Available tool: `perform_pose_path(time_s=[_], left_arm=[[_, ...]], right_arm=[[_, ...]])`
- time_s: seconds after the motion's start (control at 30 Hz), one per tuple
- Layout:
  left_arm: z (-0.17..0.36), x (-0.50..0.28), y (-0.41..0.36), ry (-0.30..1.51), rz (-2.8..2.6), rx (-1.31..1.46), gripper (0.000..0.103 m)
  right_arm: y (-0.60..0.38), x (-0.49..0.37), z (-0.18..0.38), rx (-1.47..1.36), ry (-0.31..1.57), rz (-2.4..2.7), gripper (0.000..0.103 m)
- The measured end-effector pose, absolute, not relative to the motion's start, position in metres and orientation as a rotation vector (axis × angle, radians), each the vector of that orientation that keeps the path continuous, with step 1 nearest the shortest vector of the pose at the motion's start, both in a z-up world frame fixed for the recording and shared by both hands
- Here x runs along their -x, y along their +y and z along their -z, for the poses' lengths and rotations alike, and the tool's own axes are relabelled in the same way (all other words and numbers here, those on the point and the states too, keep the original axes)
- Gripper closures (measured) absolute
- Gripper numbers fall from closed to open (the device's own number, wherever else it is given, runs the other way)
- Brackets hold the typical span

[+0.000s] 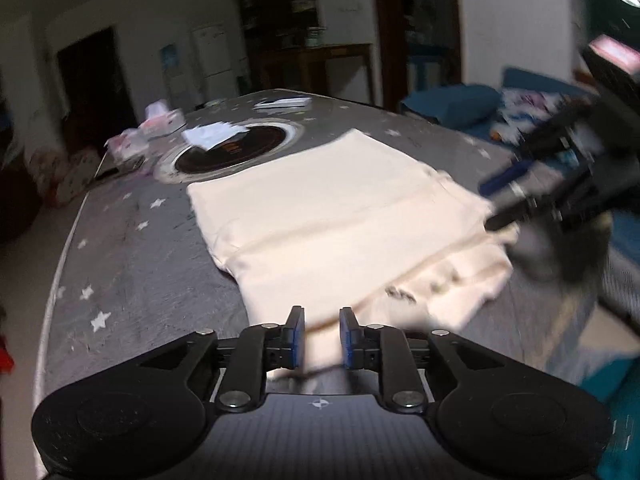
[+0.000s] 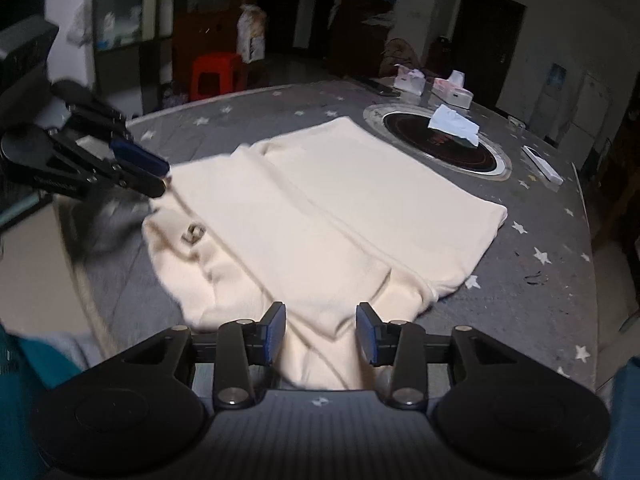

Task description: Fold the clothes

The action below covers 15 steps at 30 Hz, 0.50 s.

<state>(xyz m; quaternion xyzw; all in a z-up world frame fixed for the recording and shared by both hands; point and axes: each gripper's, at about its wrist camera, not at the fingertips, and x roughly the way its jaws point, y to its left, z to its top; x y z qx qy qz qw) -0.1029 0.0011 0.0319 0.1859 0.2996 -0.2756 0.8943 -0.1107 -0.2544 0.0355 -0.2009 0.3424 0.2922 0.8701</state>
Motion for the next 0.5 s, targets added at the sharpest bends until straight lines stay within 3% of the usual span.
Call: perform_pose_path(time_s=[0.17,0.5], left_arm=[[-0.020,0.112,-0.010,0.587,0.584,-0.463,0.076],[-0.007,0.123,-0.027,0.496,0.643,-0.597,0.076]], right_arm=[[-0.252,0.129,-0.035,0.528,0.704,-0.632,0.048],[-0.238,0.146,-0.023,0.667,0.635,-0.673,0.041]])
